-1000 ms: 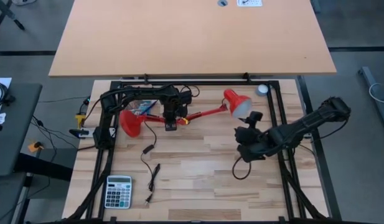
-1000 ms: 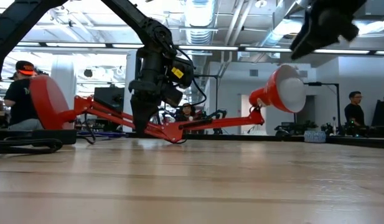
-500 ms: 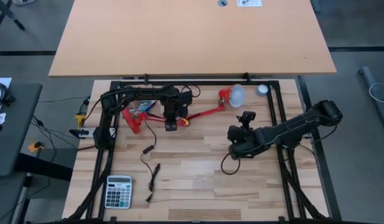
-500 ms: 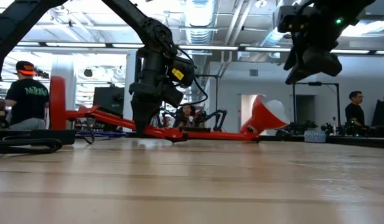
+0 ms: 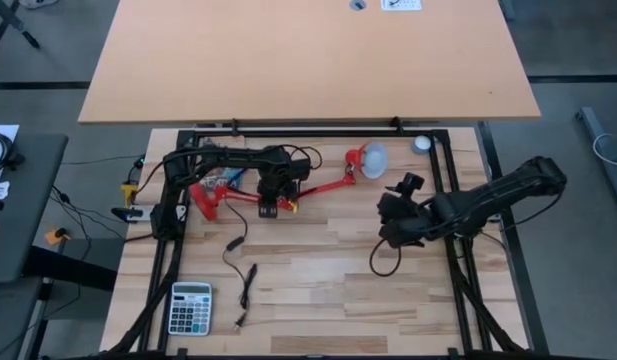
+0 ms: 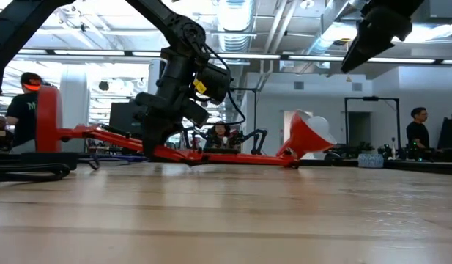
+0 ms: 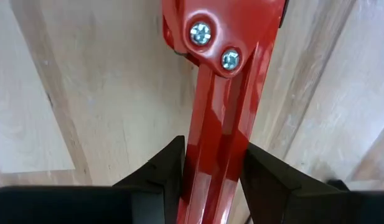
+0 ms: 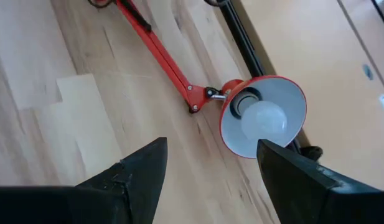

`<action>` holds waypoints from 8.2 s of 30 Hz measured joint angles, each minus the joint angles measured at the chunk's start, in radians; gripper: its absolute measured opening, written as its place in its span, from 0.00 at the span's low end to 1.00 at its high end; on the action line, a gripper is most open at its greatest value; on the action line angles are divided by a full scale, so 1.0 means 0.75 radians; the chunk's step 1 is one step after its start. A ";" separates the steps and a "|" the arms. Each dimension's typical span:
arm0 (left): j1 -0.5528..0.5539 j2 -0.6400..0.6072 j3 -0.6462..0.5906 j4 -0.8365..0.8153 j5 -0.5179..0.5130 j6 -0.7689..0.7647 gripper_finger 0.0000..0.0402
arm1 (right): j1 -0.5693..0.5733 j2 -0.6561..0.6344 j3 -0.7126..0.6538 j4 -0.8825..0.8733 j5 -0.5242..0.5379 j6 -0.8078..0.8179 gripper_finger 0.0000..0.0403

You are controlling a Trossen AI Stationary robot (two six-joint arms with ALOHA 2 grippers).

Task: Screw lightbulb
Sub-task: Remove the lightbulb from the lamp

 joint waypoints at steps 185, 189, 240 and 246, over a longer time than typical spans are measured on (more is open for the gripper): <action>-0.300 -0.043 -0.302 1.277 -0.581 0.304 0.23 | -0.542 -0.044 -0.696 1.289 -0.392 -1.645 0.76; -0.300 -0.043 -0.301 1.278 -0.568 0.301 0.23 | -0.538 -0.044 -0.696 1.290 -0.362 -1.731 0.81; -0.301 -0.043 -0.300 1.307 -0.555 0.272 0.23 | -0.253 -0.044 -0.663 1.064 0.115 0.253 0.92; -0.301 -0.043 -0.300 1.312 -0.551 0.272 0.23 | -0.321 -0.044 -0.663 1.085 -0.052 0.245 0.92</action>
